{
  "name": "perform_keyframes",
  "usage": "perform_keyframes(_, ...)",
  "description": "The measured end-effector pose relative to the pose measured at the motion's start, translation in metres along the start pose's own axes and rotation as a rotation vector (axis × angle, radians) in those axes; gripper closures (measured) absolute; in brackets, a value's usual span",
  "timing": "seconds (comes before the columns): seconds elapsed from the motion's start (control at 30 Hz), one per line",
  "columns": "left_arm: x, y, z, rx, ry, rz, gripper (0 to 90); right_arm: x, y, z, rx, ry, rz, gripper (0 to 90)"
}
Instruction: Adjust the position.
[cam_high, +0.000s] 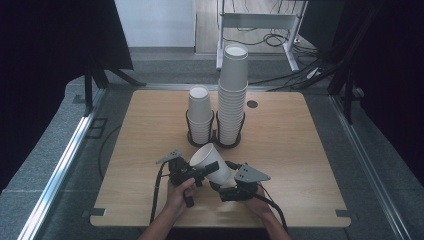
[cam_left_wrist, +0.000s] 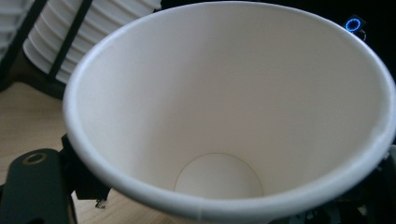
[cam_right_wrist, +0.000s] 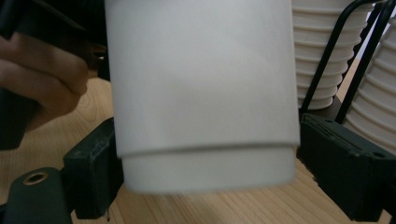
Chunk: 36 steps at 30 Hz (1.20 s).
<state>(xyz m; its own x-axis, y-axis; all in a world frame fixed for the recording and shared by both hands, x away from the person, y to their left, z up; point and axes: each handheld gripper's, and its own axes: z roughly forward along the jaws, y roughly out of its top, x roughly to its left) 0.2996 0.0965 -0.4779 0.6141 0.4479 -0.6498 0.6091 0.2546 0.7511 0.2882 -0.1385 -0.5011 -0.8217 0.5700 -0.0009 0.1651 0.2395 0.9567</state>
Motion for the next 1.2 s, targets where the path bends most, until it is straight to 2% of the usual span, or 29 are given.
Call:
perform_keyframes(0.4,-0.007,0.016,-0.022,-0.060,0.055,0.097,15.2,-0.002,-0.001,0.000,0.029,0.010,0.005,9.3)
perform_keyframes(0.63,-0.005,0.023,-0.035,-0.092,0.103,0.129,15.3,-0.003,-0.002,-0.002,0.027,0.006,0.008,10.1)
perform_keyframes(0.93,-0.004,0.029,-0.048,-0.105,0.182,0.209,15.2,-0.005,-0.003,-0.002,0.031,0.000,0.011,11.1)
perform_keyframes(1.2,-0.004,0.030,-0.053,-0.101,0.224,0.245,15.2,-0.006,-0.004,-0.002,0.032,-0.006,0.011,12.6)
